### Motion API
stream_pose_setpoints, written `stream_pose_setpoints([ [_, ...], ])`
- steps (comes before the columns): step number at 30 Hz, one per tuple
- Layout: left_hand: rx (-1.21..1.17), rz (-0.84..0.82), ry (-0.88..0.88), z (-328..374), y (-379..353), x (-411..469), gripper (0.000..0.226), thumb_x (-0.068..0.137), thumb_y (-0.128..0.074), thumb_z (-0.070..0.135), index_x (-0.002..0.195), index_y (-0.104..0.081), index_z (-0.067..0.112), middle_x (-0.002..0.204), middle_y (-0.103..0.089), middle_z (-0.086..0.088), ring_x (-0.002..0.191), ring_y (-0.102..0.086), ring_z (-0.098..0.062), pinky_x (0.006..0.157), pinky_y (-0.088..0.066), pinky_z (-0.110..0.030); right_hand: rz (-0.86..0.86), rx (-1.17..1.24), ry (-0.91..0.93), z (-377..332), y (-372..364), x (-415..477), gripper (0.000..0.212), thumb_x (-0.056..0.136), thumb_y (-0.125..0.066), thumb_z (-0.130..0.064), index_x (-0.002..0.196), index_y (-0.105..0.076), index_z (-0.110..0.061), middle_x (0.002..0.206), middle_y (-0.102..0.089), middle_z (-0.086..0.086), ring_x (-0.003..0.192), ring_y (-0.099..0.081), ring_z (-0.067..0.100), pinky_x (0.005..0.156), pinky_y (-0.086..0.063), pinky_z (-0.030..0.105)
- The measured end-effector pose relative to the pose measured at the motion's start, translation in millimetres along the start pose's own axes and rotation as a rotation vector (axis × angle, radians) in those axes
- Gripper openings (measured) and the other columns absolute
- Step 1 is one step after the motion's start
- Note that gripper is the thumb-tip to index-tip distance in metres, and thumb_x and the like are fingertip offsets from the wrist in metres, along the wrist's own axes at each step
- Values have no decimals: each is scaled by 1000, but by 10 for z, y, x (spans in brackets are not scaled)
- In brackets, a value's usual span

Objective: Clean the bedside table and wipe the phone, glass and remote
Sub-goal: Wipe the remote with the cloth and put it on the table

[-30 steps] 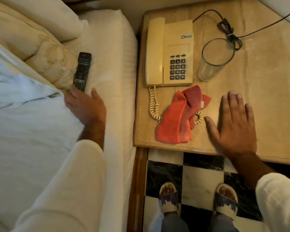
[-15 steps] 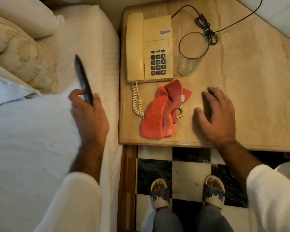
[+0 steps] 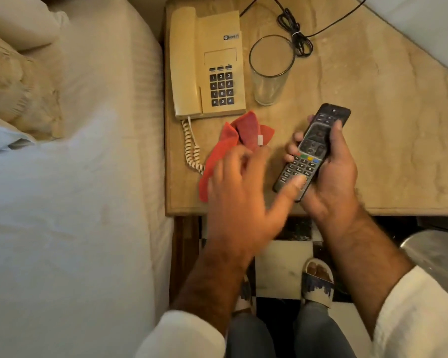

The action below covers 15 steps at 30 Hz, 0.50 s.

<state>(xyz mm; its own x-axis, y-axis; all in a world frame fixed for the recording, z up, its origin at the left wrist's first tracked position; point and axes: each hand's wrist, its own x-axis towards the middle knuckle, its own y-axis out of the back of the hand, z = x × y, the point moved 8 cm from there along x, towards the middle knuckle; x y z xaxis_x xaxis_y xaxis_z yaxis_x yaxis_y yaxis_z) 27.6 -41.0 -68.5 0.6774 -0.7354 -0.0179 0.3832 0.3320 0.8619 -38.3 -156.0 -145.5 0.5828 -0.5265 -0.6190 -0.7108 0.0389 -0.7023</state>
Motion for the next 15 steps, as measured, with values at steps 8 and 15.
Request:
stream_pose_setpoints([
  [8,225,-283,177,-703,-385,404,66,104,-58,39,164,-31,29,152,-42,-7,134,-46,-26,110,-49,-36,104,-113,-30,-204,277,126,46,114,-32,-43,139,-55,-12,97,-66,11,74,-57,19,51,-48,24],
  [15,-512,87,278,-295,311,230,39,97,-62,37,129,-57,58,127,-70,18,113,-70,-2,97,-61,-39,125,-238,-39,-141,201,-13,54,113,-41,-38,151,-52,-1,98,-70,16,79,-63,23,67,-57,32],
])
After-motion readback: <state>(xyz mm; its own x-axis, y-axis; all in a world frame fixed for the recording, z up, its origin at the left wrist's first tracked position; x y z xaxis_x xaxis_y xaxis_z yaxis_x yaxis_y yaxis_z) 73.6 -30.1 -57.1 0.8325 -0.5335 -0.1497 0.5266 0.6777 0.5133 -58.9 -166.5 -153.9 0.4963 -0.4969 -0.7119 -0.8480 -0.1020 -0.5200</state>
